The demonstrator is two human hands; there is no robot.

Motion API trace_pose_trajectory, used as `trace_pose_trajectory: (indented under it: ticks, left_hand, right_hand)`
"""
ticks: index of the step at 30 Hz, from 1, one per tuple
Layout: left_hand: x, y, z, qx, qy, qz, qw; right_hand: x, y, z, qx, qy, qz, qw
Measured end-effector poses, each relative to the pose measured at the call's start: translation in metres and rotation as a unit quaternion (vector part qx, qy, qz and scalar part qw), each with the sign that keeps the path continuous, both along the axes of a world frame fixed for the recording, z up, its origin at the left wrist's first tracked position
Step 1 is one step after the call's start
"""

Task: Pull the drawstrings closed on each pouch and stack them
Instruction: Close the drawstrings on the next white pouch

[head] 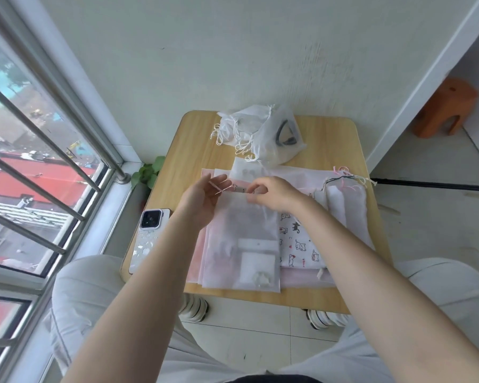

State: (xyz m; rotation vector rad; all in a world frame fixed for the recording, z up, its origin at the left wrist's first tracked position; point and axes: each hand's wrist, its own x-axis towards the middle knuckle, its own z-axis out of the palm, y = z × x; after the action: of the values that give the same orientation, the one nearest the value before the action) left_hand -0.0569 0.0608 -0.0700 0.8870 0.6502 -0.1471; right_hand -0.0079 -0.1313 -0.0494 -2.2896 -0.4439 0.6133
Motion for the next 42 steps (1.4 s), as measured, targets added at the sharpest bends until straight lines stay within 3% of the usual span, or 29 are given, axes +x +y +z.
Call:
trace_pose_trajectory:
  ticks: [7, 9, 11, 13, 14, 17, 19, 25, 29, 32, 35, 37, 39, 42]
  left_hand:
    - [-0.017, 0.003, -0.005, -0.205, -0.039, 0.187, 0.960]
    - [-0.019, 0.007, -0.009, -0.192, -0.022, 0.198, 0.961]
    - [-0.020, 0.009, -0.014, -0.068, 0.011, 0.150, 0.986]
    - [-0.021, 0.005, -0.013, 0.138, 0.038, 0.071, 0.987]
    - [-0.021, 0.003, -0.011, 0.257, 0.040, 0.028, 0.965]
    - [-0.021, -0.002, -0.010, 0.531, 0.020, -0.090, 0.842]
    - [-0.024, 0.003, -0.019, 0.605, 0.028, -0.125, 0.786]
    - [-0.027, 0.007, -0.034, 0.683, 0.044, -0.142, 0.715]
    - [-0.024, 0.006, -0.030, 0.674, 0.027, -0.120, 0.728]
    - [-0.018, 0.001, -0.016, 0.591, -0.037, -0.045, 0.804]
    - [-0.012, -0.005, 0.006, 0.525, -0.130, 0.000, 0.841]
    - [-0.013, -0.005, 0.015, 0.539, -0.131, -0.001, 0.832]
    - [-0.013, -0.002, 0.014, 0.598, -0.105, -0.010, 0.795]
    - [-0.014, -0.006, 0.013, 0.619, 0.000, -0.126, 0.775]
  right_hand:
    - [-0.002, -0.013, -0.004, -0.053, 0.001, -0.122, 0.991]
    - [-0.002, -0.017, -0.004, -0.083, 0.006, -0.136, 0.987]
    - [0.000, -0.021, -0.004, -0.072, 0.011, -0.144, 0.987]
    - [0.002, -0.021, -0.006, -0.051, 0.009, -0.145, 0.988]
    - [0.002, -0.021, -0.007, -0.044, 0.007, -0.141, 0.989]
    - [0.004, -0.023, -0.011, -0.067, -0.012, -0.133, 0.989]
    - [0.006, -0.029, -0.012, -0.103, -0.028, -0.131, 0.986]
    - [0.003, -0.029, -0.009, -0.190, -0.078, -0.109, 0.973]
    - [0.006, -0.020, -0.006, -0.097, -0.035, -0.150, 0.983]
    - [0.007, -0.009, 0.004, 0.026, 0.005, -0.189, 0.982]
    - [0.006, -0.001, 0.012, 0.122, 0.028, -0.197, 0.972]
    - [0.006, 0.001, 0.014, 0.126, 0.002, -0.191, 0.973]
    - [0.006, -0.002, 0.011, 0.081, -0.065, -0.198, 0.975]
    - [0.003, -0.008, 0.006, -0.011, -0.106, -0.183, 0.977]
